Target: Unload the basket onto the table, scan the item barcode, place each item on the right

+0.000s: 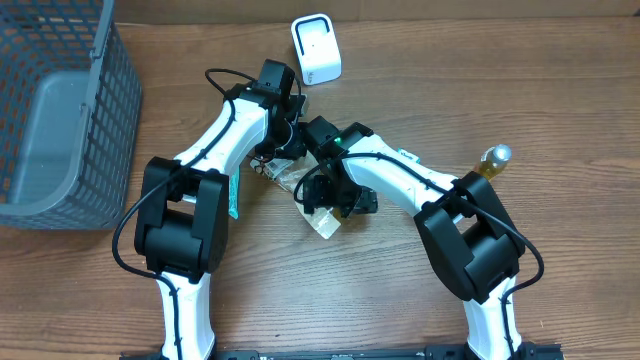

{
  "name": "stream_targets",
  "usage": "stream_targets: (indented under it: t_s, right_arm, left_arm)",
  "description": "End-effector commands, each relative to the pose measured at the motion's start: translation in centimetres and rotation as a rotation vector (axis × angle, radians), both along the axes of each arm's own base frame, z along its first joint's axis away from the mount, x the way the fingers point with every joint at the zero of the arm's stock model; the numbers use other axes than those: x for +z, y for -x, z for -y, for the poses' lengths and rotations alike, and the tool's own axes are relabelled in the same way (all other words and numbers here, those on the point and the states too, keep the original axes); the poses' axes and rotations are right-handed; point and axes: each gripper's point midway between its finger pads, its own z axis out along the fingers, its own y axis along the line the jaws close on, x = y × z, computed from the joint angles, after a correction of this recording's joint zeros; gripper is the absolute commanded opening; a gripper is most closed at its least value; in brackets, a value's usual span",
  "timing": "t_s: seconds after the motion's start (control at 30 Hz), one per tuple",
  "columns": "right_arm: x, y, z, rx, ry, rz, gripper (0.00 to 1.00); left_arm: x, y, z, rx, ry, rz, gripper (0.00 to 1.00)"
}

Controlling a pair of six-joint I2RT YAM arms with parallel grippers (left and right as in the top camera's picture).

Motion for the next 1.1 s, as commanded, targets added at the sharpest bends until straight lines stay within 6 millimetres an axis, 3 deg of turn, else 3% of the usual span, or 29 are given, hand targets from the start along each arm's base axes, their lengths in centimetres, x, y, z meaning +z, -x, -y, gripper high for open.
stream_targets:
  t_s: [0.0,0.37,0.57,0.77,1.07]
  right_arm:
    - [-0.7,-0.3,1.3,0.031,0.040,0.007,1.00]
    - [4.6,-2.4,0.1,-0.018,-0.247,-0.020,1.00]
    - [4.9,-4.0,-0.1,-0.039,-0.300,0.018,1.00]
    - [4.8,-5.3,-0.1,-0.093,-0.283,0.069,1.00]
    - [4.3,-8.0,0.2,-0.117,-0.246,0.197,0.99]
  left_arm:
    - [-1.5,0.4,-0.9,0.030,-0.039,-0.032,0.04]
    - [-1.9,2.1,-3.8,0.215,-0.092,-0.157,0.04]
    - [-1.9,2.4,-4.6,0.206,-0.100,-0.173,0.05]
    - [-1.9,2.4,-4.5,0.182,-0.099,-0.169,0.12]
    - [-1.9,2.4,-4.5,0.182,-0.098,-0.168,0.09]
